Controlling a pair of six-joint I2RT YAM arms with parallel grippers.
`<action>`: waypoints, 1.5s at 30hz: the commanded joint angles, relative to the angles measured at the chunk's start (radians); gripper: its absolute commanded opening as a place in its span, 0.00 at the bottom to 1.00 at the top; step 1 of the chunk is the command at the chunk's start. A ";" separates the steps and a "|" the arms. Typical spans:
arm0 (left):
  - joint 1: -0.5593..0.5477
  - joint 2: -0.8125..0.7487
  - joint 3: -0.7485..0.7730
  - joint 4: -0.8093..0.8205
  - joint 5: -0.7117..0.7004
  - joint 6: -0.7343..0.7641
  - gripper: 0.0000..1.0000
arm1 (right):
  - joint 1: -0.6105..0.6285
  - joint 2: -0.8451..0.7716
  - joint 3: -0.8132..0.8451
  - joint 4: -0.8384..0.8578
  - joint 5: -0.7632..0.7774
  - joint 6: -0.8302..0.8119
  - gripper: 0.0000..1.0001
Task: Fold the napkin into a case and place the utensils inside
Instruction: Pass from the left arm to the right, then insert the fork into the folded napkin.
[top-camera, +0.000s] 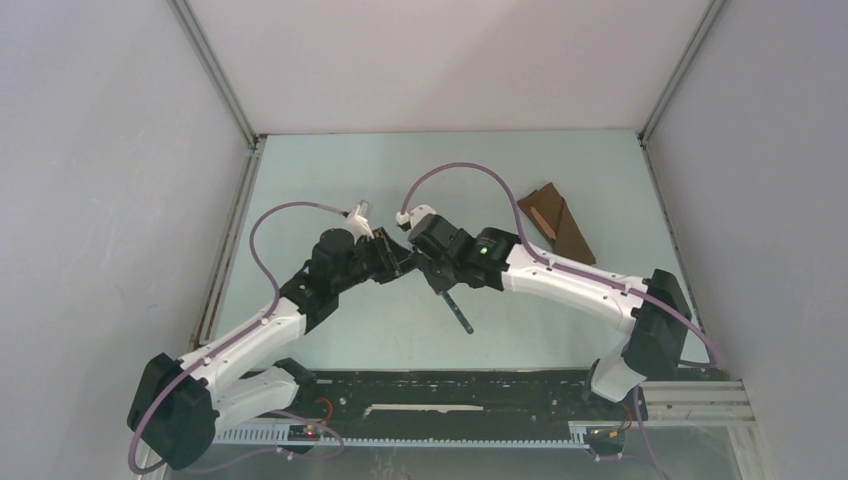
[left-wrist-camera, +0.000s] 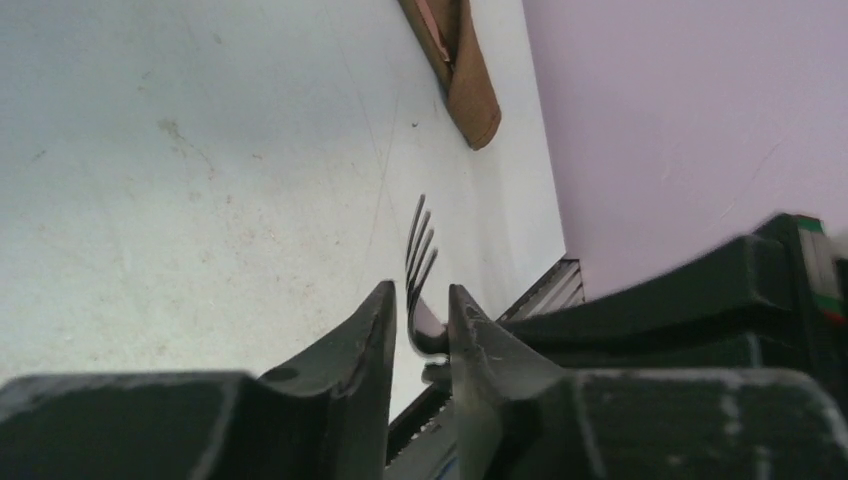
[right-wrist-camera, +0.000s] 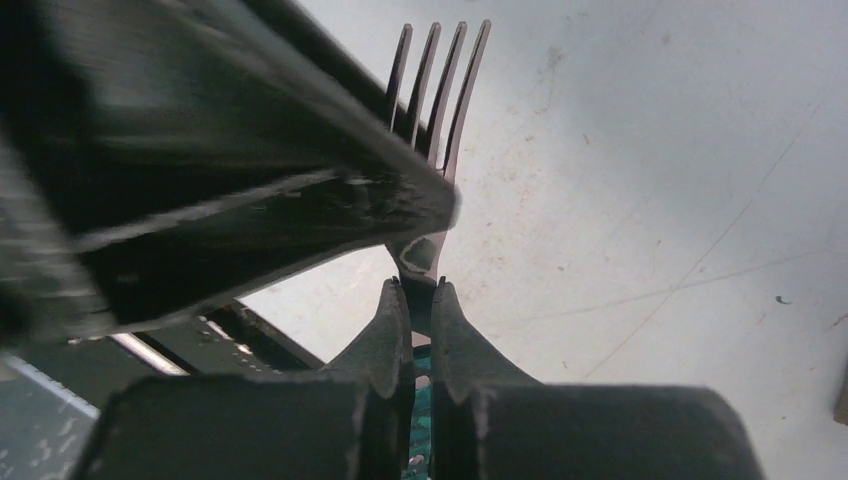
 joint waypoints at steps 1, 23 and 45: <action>0.013 -0.027 0.022 0.004 -0.006 0.021 0.44 | -0.120 -0.122 -0.166 0.171 -0.093 -0.165 0.00; 0.023 -0.043 0.032 -0.013 0.099 0.139 0.62 | -0.869 0.353 0.200 0.420 -0.404 -0.827 0.00; 0.025 0.010 0.037 0.023 0.121 0.145 0.62 | -0.946 0.385 0.069 0.535 -0.464 -0.864 0.00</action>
